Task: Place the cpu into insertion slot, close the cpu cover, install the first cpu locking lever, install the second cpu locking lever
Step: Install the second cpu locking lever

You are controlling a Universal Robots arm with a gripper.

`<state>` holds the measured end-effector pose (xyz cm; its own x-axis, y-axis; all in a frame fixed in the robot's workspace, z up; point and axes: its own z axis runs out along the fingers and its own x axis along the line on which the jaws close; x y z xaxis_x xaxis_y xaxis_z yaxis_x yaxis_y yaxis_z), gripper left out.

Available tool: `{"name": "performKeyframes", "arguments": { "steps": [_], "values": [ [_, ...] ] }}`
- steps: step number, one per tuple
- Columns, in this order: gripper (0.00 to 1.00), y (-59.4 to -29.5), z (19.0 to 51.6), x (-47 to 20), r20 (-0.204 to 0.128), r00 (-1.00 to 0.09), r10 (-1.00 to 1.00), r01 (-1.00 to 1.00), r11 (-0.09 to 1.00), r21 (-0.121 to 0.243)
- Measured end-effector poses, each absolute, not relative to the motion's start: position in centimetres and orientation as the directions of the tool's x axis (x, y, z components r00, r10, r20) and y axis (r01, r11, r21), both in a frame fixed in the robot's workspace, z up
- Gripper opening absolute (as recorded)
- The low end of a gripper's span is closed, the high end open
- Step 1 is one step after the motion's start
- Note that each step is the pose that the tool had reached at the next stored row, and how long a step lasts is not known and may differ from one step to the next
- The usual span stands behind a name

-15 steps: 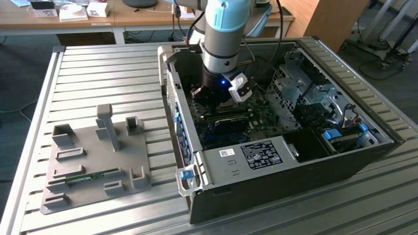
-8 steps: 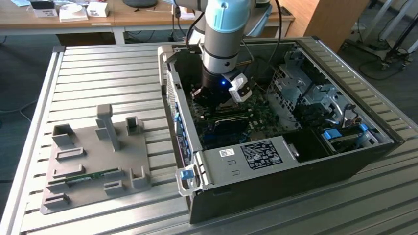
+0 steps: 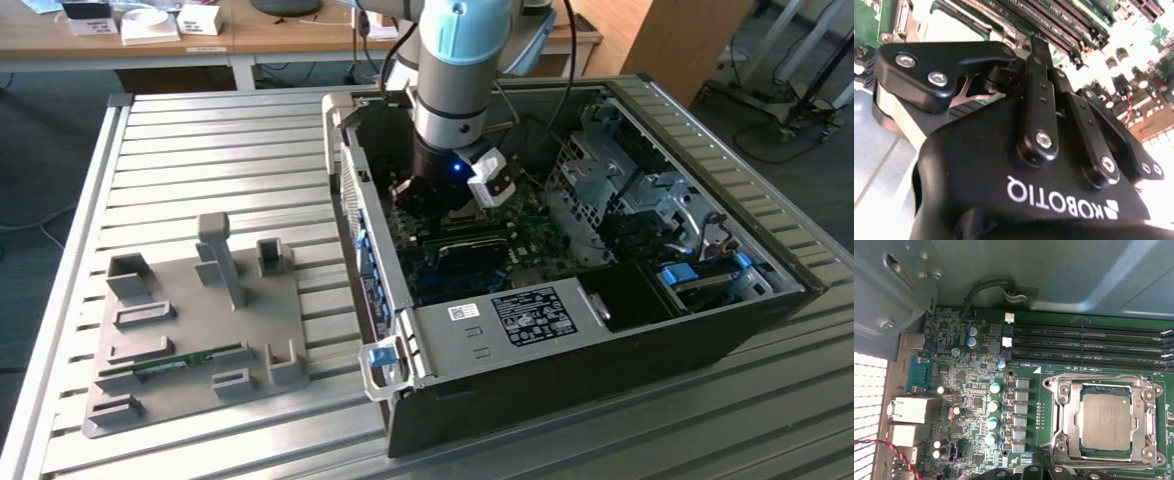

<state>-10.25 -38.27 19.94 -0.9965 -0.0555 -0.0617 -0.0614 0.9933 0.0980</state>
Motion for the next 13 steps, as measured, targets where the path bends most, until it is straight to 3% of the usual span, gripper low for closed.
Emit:
{"name": "performKeyframes", "arguments": {
  "steps": [13],
  "values": [
    [0.11,-38.3,22.3,-10.2,-0.061,-0.997,-0.056,-0.061,0.994,0.095]
  ]
}}
